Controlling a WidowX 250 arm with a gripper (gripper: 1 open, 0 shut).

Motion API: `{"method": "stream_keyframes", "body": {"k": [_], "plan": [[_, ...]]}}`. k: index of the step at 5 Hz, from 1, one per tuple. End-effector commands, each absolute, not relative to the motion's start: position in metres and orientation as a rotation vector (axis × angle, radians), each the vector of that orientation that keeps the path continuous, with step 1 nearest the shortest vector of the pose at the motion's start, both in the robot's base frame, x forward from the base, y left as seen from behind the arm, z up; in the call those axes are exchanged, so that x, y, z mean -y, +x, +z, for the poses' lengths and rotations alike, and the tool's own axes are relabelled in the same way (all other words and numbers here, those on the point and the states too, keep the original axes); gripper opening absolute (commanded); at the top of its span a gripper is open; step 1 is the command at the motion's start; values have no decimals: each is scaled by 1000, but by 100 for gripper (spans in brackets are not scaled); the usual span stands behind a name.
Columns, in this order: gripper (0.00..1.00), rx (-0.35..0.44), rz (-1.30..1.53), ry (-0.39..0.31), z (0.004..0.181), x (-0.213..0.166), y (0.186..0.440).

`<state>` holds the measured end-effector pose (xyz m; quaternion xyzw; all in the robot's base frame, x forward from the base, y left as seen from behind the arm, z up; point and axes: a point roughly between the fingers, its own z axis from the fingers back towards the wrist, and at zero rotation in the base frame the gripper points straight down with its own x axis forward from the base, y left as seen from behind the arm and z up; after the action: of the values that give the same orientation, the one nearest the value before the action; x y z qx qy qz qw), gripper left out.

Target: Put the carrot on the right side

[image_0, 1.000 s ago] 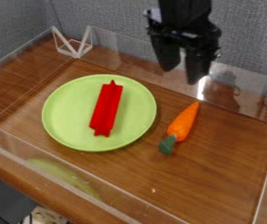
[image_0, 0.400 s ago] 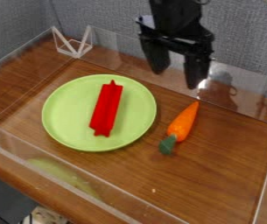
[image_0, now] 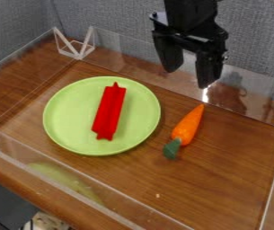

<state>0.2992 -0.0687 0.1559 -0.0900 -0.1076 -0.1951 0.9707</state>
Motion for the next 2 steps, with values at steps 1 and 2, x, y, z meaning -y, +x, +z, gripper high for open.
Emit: {"method": "stream_keyframes", "body": {"k": [1, 2], "plan": [[100, 277, -417, -171, 171, 63, 308], [100, 288, -346, -158, 168, 46, 311]]}}
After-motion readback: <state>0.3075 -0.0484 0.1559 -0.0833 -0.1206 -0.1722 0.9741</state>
